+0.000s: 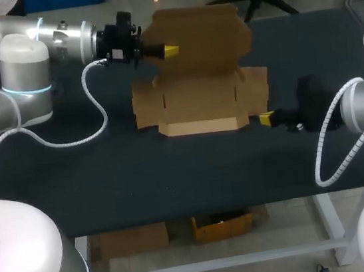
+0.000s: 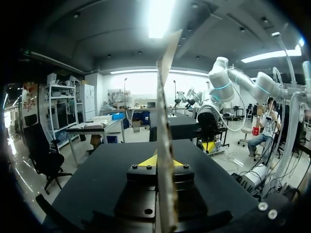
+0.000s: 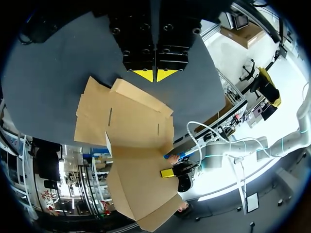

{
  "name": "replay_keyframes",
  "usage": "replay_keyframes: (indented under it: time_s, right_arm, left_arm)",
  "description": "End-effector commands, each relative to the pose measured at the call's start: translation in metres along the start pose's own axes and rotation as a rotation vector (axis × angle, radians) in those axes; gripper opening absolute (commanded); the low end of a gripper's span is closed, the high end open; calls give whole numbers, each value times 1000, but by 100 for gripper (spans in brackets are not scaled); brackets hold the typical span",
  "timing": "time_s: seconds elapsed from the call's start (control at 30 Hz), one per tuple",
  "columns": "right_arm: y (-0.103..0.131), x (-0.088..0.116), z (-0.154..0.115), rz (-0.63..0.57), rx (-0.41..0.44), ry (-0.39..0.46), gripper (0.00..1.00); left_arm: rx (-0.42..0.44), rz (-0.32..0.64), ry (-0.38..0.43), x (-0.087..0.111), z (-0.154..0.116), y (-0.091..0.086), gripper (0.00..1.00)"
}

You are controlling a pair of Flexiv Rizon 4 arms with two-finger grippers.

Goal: Assemble the packaging by folding the flat box into shape, placing the metal phone stand inside, and closing the box properly

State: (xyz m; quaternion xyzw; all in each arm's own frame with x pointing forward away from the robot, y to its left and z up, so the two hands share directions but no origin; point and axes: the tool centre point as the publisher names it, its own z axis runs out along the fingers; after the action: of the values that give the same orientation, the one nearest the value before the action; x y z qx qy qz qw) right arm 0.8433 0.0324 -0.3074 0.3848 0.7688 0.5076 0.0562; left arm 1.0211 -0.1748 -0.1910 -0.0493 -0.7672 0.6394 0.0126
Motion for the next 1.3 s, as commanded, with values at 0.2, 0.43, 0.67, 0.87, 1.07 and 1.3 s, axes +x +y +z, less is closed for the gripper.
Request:
replay_keyframes:
  time_s: [0.2,0.43,0.67,0.87,1.07,1.3]
  right_arm:
    - [-4,4,25,-28,-32,-57,0]
    - [-7,5,37,-33,-36,-65,0]
    - [-9,4,42,-27,-37,-62,0]
    - [-9,4,42,-27,-37,-62,0]
    - [-9,4,42,-27,-37,-62,0]
    - [-9,4,42,-27,-37,-62,0]
  left_arm:
    - [8,-1,10,4,-1,3,0]
    - [14,-9,13,7,-2,6,0]
    - [14,-13,16,13,-3,6,0]
    - [14,-24,10,14,-4,7,0]
    - [14,-24,10,14,-4,7,0]
    - [14,-24,10,14,-4,7,0]
